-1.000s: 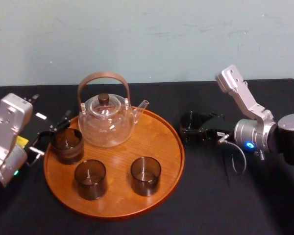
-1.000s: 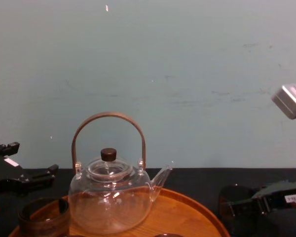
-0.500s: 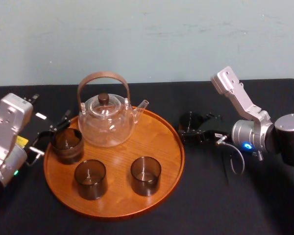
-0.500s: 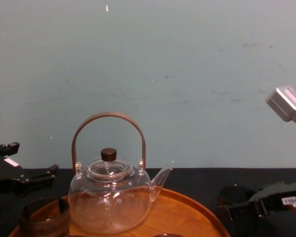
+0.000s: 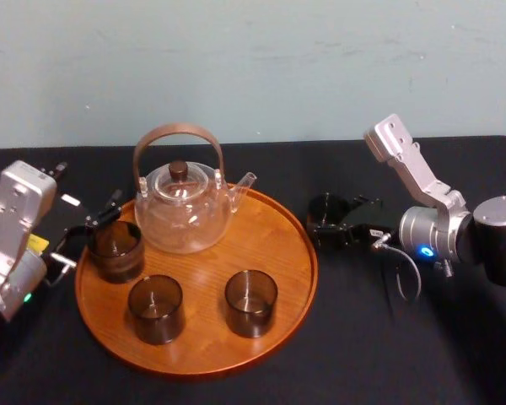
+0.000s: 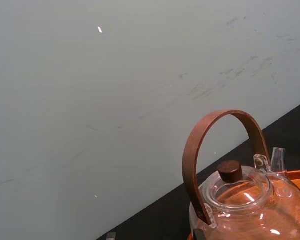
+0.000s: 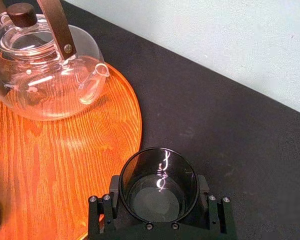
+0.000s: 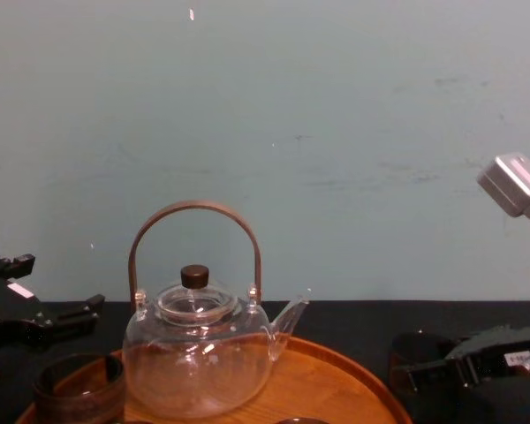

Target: Pick up the glass from the table and place it on the tray.

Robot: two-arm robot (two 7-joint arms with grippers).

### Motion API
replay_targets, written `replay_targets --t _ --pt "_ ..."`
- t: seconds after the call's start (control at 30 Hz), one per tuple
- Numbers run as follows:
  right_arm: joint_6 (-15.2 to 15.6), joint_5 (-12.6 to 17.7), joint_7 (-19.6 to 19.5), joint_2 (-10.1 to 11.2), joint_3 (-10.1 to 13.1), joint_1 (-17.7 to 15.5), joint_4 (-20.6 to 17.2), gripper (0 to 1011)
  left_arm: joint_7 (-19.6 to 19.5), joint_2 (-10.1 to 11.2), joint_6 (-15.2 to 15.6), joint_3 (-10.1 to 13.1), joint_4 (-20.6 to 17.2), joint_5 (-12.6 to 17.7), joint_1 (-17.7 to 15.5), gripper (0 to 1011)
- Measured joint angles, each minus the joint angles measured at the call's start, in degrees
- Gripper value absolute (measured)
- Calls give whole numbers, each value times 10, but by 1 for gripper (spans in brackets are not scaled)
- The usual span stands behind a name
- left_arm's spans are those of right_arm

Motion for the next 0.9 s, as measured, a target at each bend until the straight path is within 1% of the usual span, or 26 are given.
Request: replay_targets --t 0.53,0.7,0.9 --pt "0 1 0 0 1 0 0 902 0 0 0 0 0 0 0 1002" --pt "0 14 8 10 12 -13 -21 902 0 0 0 0 0 0 0 1002" --pt "2 23 10 23 21 -21 -48 903 0 0 0 0 0 0 0 1001"
